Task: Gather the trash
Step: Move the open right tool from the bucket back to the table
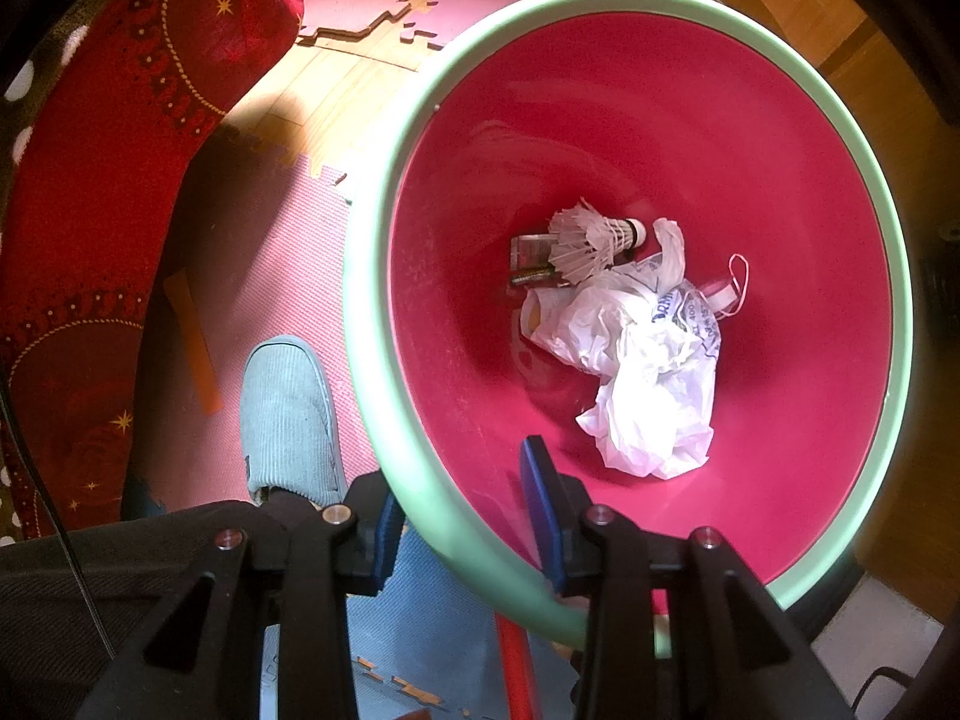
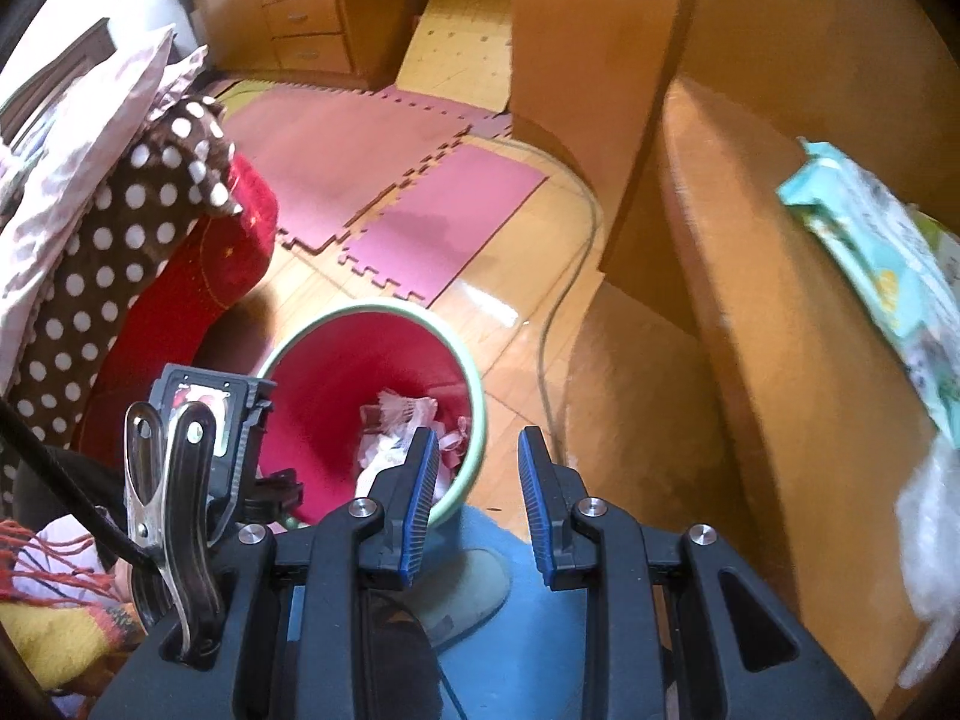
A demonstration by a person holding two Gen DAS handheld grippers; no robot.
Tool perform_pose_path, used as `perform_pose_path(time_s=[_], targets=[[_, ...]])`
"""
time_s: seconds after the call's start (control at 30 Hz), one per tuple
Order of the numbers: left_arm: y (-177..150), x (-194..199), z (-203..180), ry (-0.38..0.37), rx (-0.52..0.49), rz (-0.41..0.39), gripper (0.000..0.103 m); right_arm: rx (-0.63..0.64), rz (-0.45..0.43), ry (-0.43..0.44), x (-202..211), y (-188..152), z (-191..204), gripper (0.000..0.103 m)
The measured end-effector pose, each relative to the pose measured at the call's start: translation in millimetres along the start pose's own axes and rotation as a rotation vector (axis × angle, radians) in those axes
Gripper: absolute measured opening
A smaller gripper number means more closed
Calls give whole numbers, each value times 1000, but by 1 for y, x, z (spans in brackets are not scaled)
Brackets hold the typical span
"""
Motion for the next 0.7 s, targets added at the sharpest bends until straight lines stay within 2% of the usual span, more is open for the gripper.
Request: perform_pose_path(time_s=[0.43,0.7], targets=[[0,0,-1,-1,1,0,38,-150,-66,-147,57,-20,-64,29],[0,0,-1,0,1,0,38,-213,-72,-216,79,-34,-93,29]])
Point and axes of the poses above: each gripper's, at about its wrist camera, not at the fingertips, and x roughly against the way its jaws point, z to its left, y to its top, the point moved 4 cm from there along -x, roughly the way its jaws point, and after that the axes turned 4 degrees about x, right-handed, at the moved point
